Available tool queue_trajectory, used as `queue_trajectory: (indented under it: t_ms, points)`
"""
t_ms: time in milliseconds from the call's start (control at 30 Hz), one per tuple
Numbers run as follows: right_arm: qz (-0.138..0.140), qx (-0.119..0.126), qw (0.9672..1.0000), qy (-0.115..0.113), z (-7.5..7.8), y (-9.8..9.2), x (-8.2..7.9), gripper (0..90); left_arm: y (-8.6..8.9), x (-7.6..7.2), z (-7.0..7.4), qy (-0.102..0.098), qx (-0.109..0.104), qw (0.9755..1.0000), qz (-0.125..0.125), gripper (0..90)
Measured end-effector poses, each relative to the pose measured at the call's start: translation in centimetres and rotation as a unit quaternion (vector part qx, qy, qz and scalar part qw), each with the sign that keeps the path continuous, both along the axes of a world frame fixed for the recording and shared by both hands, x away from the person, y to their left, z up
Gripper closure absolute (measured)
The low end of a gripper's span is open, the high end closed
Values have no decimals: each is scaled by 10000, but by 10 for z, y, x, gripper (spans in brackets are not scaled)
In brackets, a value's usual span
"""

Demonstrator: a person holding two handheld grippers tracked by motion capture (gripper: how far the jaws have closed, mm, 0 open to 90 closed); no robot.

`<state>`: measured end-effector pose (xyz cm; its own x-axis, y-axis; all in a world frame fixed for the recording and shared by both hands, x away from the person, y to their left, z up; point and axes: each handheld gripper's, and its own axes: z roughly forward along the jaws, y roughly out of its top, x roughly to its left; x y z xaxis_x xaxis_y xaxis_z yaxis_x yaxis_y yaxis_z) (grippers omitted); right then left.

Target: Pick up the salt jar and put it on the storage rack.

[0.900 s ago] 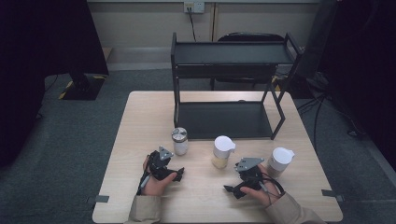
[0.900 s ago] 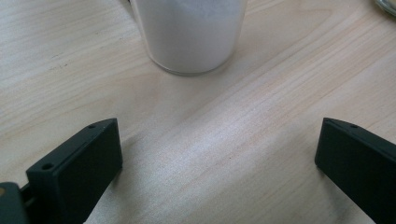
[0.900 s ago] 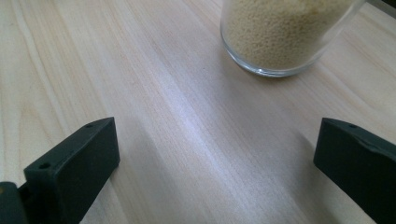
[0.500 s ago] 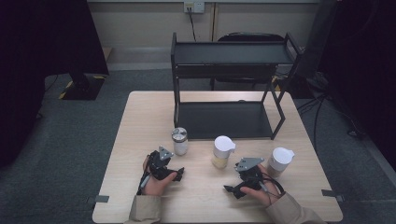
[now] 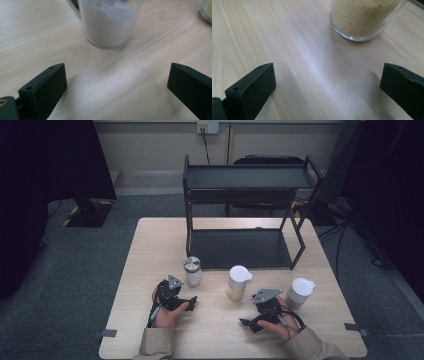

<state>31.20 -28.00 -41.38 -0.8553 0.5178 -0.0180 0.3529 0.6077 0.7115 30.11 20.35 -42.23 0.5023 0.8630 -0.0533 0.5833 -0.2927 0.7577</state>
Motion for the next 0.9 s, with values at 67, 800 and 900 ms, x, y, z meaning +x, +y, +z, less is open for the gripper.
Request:
queue_trajectory:
  t_ms: [67, 800, 900]
  points:
    - [0, 0, 10000, 0, 0, 0, 0, 0, -1, 1, 1, -85, -103, 9999, 39, 18]
    - [3, 0, 10000, -2, 0, 0, 0, 0, -20, 21, 0, -331, -184, 9991, 188, 55]
    - [5, 0, 10000, -3, 0, 0, 0, 0, -22, 21, 1, -377, -172, 9989, 202, 67]
